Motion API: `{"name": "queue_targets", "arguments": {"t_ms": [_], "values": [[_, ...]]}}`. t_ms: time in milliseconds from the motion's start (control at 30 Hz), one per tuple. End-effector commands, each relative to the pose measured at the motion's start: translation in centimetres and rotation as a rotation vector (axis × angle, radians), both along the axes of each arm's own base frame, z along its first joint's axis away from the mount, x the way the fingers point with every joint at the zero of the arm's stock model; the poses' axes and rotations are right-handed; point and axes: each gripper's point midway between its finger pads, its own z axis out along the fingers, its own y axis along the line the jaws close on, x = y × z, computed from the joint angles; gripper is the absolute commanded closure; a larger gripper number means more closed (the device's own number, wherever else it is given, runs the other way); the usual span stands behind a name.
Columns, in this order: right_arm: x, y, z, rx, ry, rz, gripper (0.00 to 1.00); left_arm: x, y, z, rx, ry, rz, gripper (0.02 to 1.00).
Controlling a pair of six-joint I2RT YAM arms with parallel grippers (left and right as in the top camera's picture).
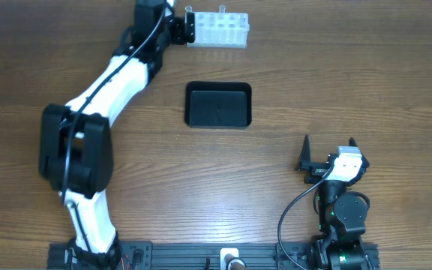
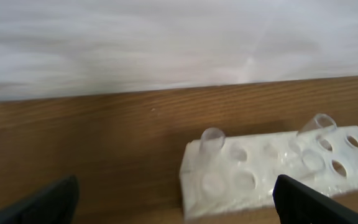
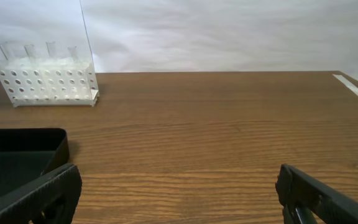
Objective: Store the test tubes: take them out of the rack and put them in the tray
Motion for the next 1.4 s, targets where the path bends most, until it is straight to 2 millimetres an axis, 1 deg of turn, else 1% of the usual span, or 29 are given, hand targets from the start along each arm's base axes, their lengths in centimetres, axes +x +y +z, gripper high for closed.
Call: {"name": "queue_targets", "arguments": {"t_ms": [33,267,300,333,400,433,467,500,533,567,633,767,800,833,867,900,933,1267,1400], "values": [[0.0,0.2,-0.3,0.003,0.005,0.01,0.007,2.3,-0.2,-1.0,-0.008,0.004,0.037,0.034],[0.0,0.2,-0.3,0.003,0.005,0.01,0.007,4.4,-1.5,-2.5,-0.008,0.001,0.029,0.06],[0.0,0.2,-0.3,0.003,0.005,0.01,0.007,4.6,-1.7,-2.6,-0.007,-0.001,0.027,0.088],[0.0,0.2,-0.3,0.003,0.005,0.01,0.009,4.7,-1.9,-2.7,-0.005,-0.004,0.027,0.093],[0.0,0.2,-0.3,0.003,0.005,0.01,0.007,5.0,-2.4,-2.9,-0.004,-0.008,0.025,0.148],[0.0,0.2,-0.3,0.003,0.005,0.01,0.007,5.2,-2.6,-3.0,-0.003,-0.008,0.022,0.194],[0.0,0.2,-0.3,0.003,0.005,0.01,0.009,5.3,-2.8,-3.0,-0.004,-0.009,0.02,0.2],[0.0,0.2,-0.3,0.002,0.005,0.01,0.009,5.3,-2.9,-3.1,-0.004,-0.009,0.019,0.235],[0.0,0.2,-0.3,0.003,0.005,0.009,0.007,5.3,-2.9,-3.1,-0.004,-0.008,0.018,0.244],[0.0,0.2,-0.3,0.003,0.005,0.01,0.009,5.2,-3.0,-3.1,-0.004,-0.007,0.017,0.281],[0.0,0.2,-0.3,0.003,0.005,0.01,0.009,5.2,-3.1,-3.1,-0.004,-0.007,0.015,0.297],[0.0,0.2,-0.3,0.003,0.005,0.01,0.009,5.0,-3.8,-3.1,-0.004,-0.007,0.004,0.393],[0.0,0.2,-0.3,0.003,0.005,0.009,0.007,4.9,-3.9,-3.2,-0.003,-0.004,0.002,0.4],[0.0,0.2,-0.3,0.003,0.005,0.01,0.009,4.9,-3.9,-3.2,-0.003,-0.003,0.002,0.424],[0.0,0.2,-0.3,0.003,0.005,0.01,0.007,4.9,-3.9,-3.3,-0.002,0.0,0.002,0.428],[0.0,0.2,-0.3,0.003,0.005,0.01,0.007,4.9,-3.9,-3.3,-0.002,0.0,0.002,0.467],[0.0,0.2,-0.3,0.003,0.005,0.01,0.007,4.9,-3.9,-3.3,-0.002,0.0,0.002,0.474],[0.0,0.2,-0.3,0.003,0.005,0.01,0.009,4.8,-4.1,-3.3,-0.002,0.0,-0.001,0.658],[0.0,0.2,-0.3,0.003,0.005,0.01,0.009,4.8,-4.1,-3.4,-0.001,0.003,-0.001,0.678]]}}
